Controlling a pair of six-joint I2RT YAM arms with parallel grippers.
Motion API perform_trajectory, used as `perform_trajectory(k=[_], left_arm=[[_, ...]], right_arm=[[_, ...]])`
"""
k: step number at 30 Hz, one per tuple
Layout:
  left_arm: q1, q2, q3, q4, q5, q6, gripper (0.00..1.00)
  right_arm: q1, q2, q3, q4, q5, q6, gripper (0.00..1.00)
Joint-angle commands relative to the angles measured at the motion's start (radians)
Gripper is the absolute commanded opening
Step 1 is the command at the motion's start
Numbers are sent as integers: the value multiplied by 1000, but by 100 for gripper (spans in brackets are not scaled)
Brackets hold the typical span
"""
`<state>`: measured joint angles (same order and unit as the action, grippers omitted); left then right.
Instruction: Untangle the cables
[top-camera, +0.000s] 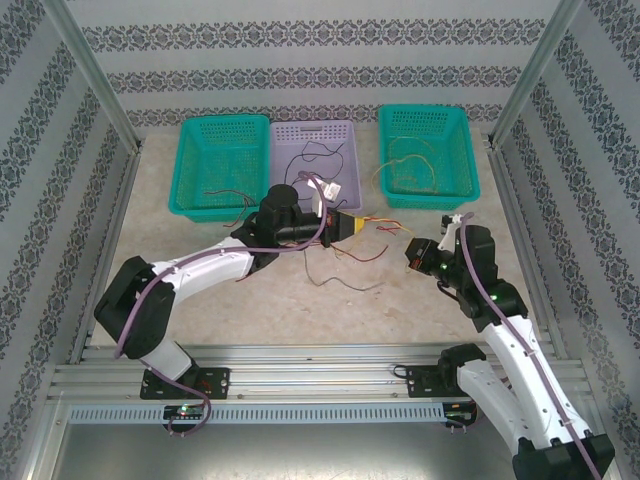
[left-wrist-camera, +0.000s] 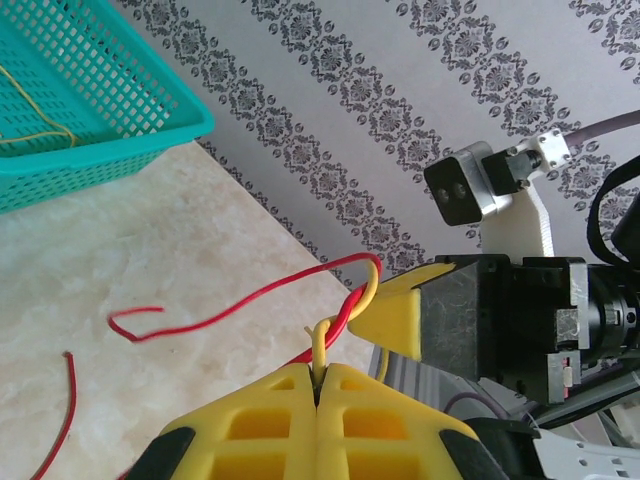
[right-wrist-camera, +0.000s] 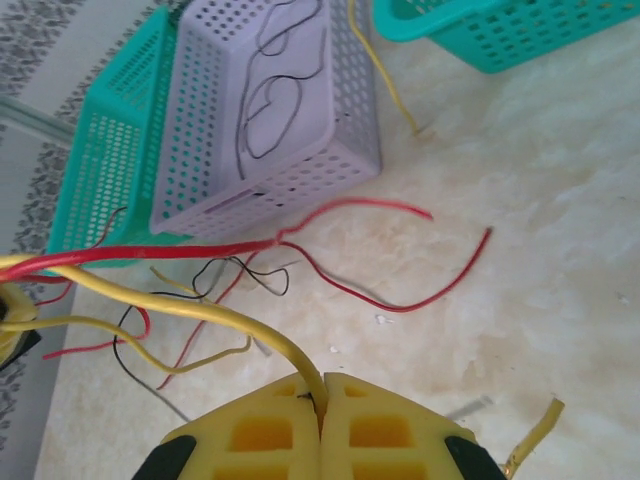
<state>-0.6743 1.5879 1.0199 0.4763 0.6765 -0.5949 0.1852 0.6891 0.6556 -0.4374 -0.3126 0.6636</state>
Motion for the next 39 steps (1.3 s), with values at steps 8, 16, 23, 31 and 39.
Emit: perform_trajectory(k=[8, 16, 23, 31, 39], left_arm=[[7, -25, -11, -60, -16, -24, 0], [2, 8, 8, 14, -7, -158, 0], [1, 21, -36, 219, -4, -295, 0], [-17, -32, -33, 196, -141, -274, 0], [-38, -55, -54, 261, -236, -302, 0]], right_arm=[[-15, -84, 111, 22, -99, -51, 50], [116, -52, 20, 240, -180, 122, 52], [218, 40, -34, 334, -109, 142, 48], [427, 142, -80, 397, 74, 61, 48], [522, 285, -121, 562, 156, 95, 47]])
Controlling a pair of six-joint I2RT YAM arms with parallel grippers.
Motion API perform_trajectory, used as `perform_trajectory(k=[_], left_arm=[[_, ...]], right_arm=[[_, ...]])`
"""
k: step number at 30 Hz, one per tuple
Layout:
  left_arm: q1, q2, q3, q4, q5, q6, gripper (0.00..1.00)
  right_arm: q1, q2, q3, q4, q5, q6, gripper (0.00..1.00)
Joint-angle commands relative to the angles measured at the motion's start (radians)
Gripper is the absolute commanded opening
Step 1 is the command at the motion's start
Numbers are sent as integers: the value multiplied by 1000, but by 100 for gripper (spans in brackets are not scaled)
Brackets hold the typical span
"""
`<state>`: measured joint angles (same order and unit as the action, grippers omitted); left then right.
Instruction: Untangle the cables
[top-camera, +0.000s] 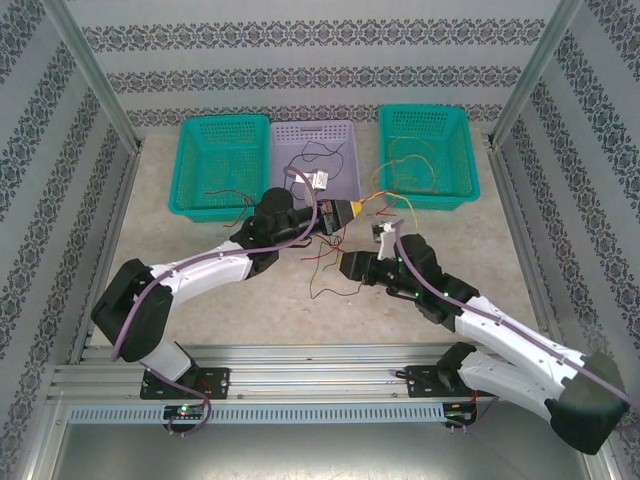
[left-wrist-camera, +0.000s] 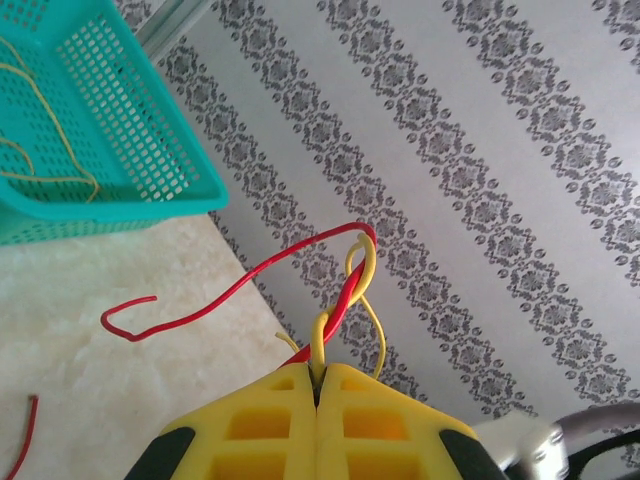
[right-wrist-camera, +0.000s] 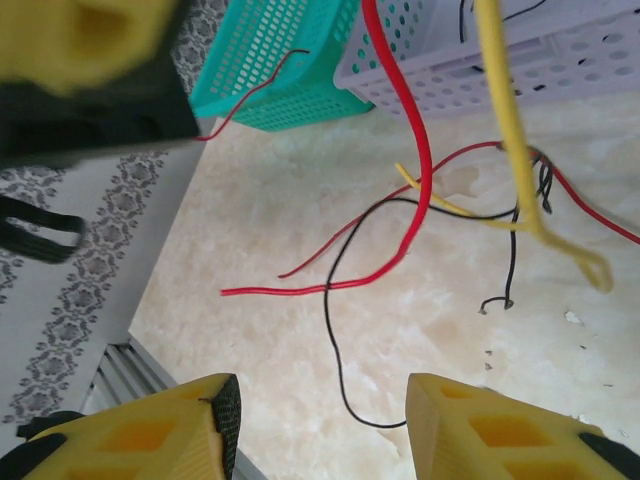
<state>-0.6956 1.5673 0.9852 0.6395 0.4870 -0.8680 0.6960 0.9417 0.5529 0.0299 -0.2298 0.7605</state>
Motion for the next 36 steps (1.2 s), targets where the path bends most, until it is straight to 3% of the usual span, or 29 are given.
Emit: perform_trajectory(k=[1, 13, 20, 24, 29, 33, 36], left_arm=[[-20, -38, -20, 105, -56, -32, 0], [-59, -65, -70, 171, -112, -64, 0], [-64, -76, -96, 205, -126, -83, 0], [-64, -75, -107, 245, -139, -110, 0], [-64, -94, -124, 252, -159, -112, 0], [-64, -103, -125, 242, -164, -105, 0], [-56, -151, -135, 166, -178, -60, 0]], right_arm=[[12, 52, -23, 106, 90, 6, 47], [17, 139, -48, 281, 241, 8, 43], [32, 167, -44, 324, 288, -8, 31], [45, 201, -36, 369, 311, -10, 30], [59, 215, -37, 411, 337, -11, 20], [66, 208, -35, 403, 344, -26, 0], [63, 123, -69, 350, 386, -43, 0]])
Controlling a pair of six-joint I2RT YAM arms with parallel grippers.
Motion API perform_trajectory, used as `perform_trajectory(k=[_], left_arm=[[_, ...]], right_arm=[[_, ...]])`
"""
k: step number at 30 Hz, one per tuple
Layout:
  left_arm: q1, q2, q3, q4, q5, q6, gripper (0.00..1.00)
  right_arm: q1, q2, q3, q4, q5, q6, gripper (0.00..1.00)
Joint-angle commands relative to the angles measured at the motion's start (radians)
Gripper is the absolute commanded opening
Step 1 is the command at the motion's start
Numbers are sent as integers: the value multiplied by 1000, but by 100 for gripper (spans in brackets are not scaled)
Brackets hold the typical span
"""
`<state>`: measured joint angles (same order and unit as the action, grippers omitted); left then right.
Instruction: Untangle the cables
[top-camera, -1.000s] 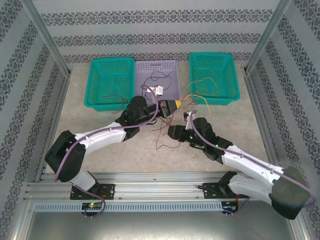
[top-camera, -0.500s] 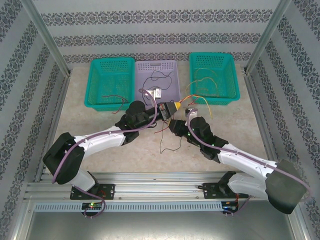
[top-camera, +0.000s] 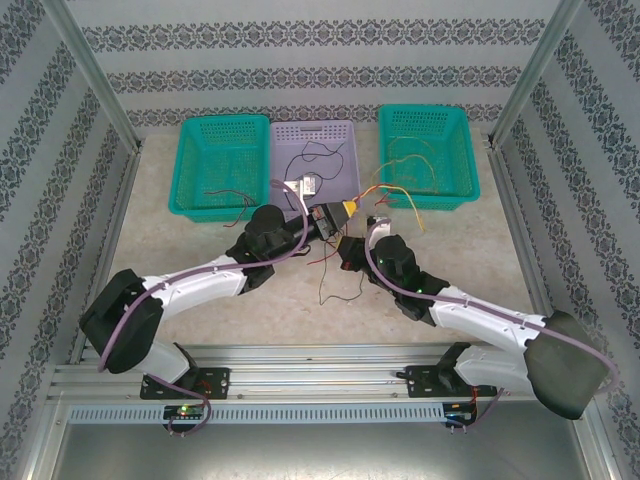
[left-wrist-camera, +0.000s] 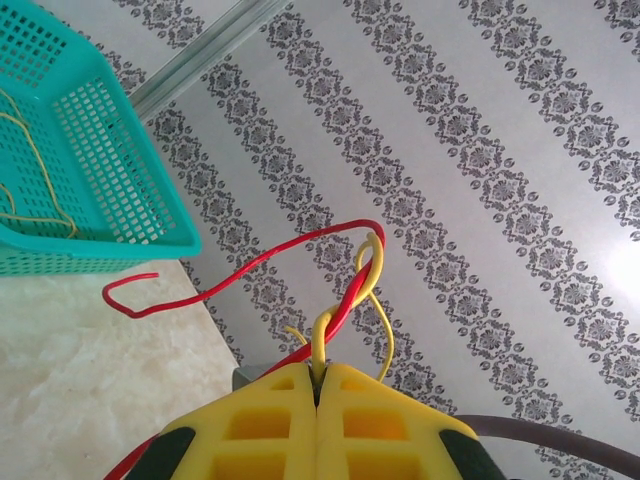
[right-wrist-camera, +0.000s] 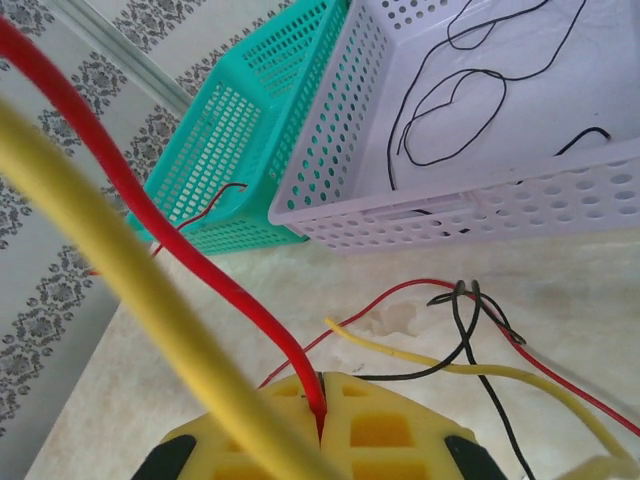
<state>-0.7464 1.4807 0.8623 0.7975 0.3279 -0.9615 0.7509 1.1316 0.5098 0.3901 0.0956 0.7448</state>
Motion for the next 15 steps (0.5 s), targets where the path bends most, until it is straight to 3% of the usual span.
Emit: perform_trajectory(k=[1, 4, 7, 11, 15], left_arm=[[2, -94, -19, -36, -31, 63, 0], [40, -186, -36, -198, -61, 134, 0], [82, -284, -34, -387, -106, 218, 0], [126, -386, -8, -594, -156, 308, 0], [152, -445, 28, -754, -199, 373, 0]], right_arm=[[8, -110, -42, -41, 86, -35, 0], [-11, -236, -78, -198, 152, -49, 0], [-94, -368, -113, -369, 168, -39, 0], [-303, -520, -160, -499, 42, 3, 0], [-450, -564, -173, -590, -49, -12, 0]])
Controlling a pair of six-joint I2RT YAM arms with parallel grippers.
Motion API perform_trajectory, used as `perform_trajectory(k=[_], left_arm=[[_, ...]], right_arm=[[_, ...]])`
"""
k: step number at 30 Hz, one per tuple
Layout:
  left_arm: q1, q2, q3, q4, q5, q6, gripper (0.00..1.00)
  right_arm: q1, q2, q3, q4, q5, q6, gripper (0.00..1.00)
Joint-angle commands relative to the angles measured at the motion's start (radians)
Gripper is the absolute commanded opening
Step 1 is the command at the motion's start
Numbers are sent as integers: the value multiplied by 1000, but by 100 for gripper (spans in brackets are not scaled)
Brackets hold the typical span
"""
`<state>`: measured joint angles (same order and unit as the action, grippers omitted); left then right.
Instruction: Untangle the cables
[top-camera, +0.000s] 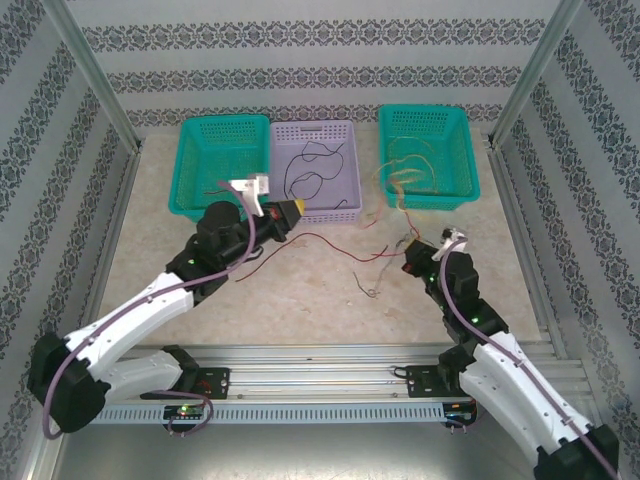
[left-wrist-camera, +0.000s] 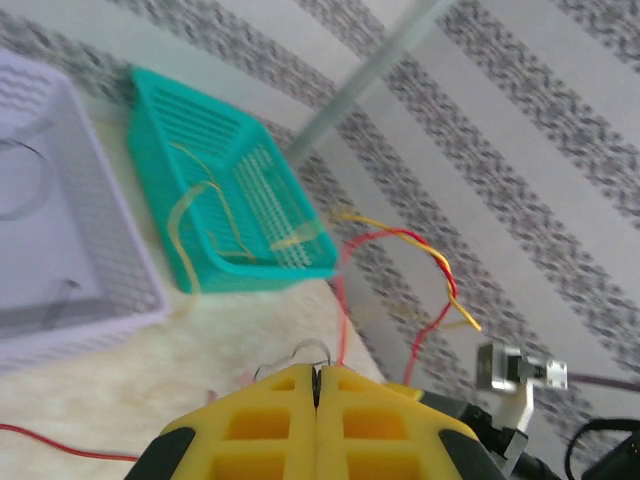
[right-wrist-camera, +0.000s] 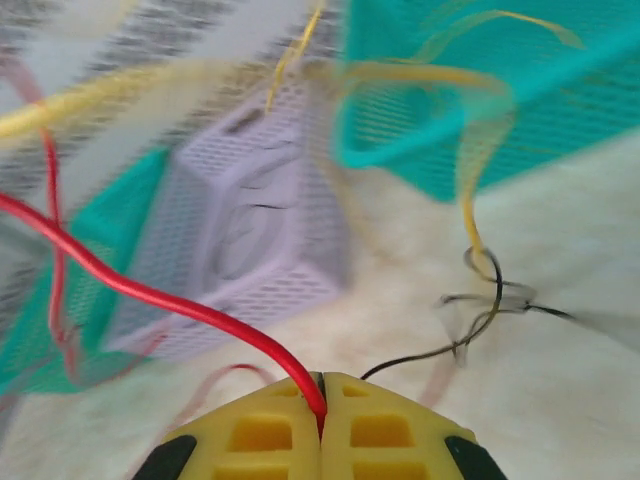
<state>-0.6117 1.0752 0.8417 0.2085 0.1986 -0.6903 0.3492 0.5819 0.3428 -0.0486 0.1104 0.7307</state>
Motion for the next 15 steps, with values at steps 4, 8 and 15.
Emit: perform_trajectory(k=[4, 8, 15], left_arm=[[70, -99, 87, -307, -83, 149, 0], [86, -94, 85, -304, 29, 142, 0], [17, 45, 18, -26, 235, 11, 20]], right_arm=[[-140, 15, 39, -178, -144, -22, 0], [-152, 67, 25, -13, -366, -24, 0], [-58, 201, 77, 71, -502, -95, 0]])
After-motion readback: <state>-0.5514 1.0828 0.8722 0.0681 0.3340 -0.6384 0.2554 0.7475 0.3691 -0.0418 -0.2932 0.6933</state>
